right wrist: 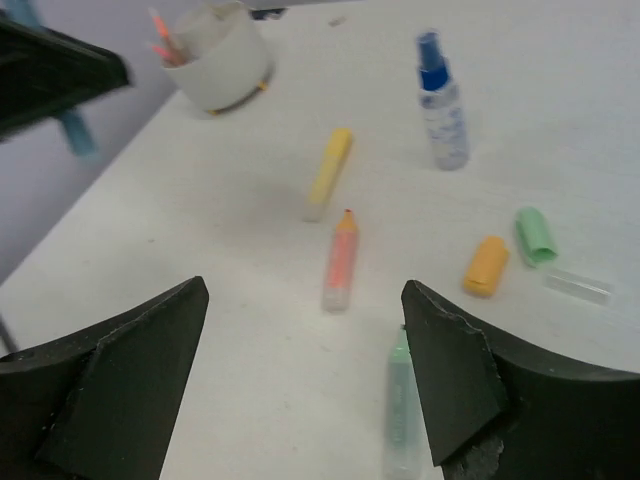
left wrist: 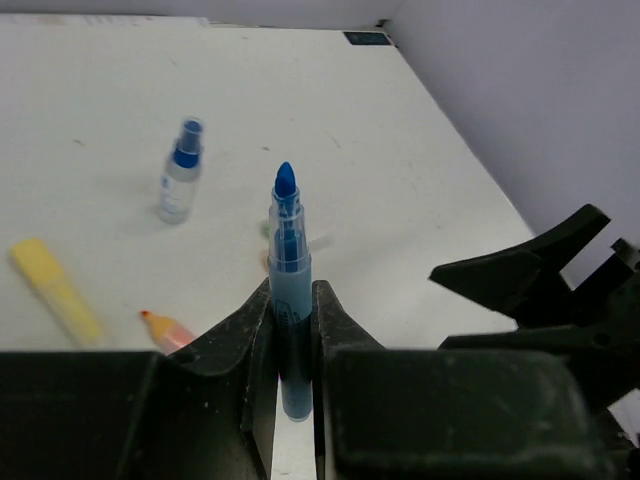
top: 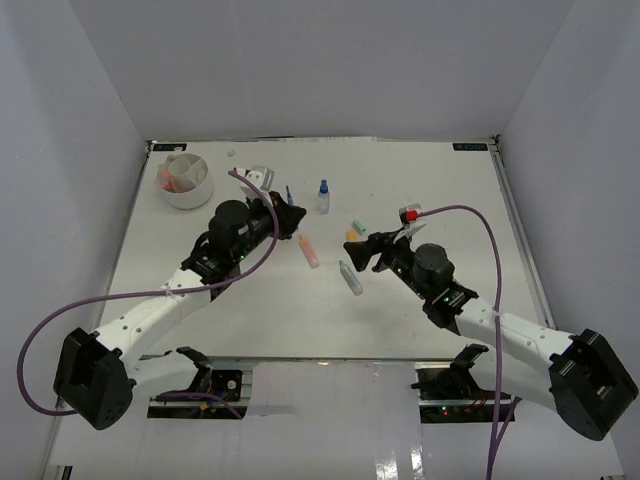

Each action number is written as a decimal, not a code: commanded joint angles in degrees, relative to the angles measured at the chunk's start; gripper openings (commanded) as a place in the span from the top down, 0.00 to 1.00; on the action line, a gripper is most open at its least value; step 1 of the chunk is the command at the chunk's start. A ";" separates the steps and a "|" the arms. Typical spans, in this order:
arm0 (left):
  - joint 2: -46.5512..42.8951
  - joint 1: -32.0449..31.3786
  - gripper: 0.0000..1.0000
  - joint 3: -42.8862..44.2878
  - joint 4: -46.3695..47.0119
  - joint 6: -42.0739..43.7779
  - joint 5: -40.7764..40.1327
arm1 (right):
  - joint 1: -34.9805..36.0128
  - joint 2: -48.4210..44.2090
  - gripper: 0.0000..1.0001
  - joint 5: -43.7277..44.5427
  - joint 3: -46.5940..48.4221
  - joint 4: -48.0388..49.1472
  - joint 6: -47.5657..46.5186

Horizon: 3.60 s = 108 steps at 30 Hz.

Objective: Sort the stationery into containers
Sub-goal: Close the pen cap on the pen.

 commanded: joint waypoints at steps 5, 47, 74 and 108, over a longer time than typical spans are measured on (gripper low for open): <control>-1.38 13.91 1.00 10.12 -19.29 13.35 15.33 | -15.80 11.90 0.16 -5.88 19.44 -32.62 -6.24; -6.39 15.50 1.00 1.61 -20.10 23.66 15.16 | -18.37 51.30 0.53 -13.45 47.76 -59.48 -43.35; -5.42 15.50 1.00 1.43 -20.19 23.48 15.51 | -12.30 52.00 0.56 -3.51 50.13 -63.35 -36.14; -5.69 15.50 1.00 1.43 -20.36 23.57 15.60 | -17.31 52.00 0.68 3.34 49.52 -56.76 -30.60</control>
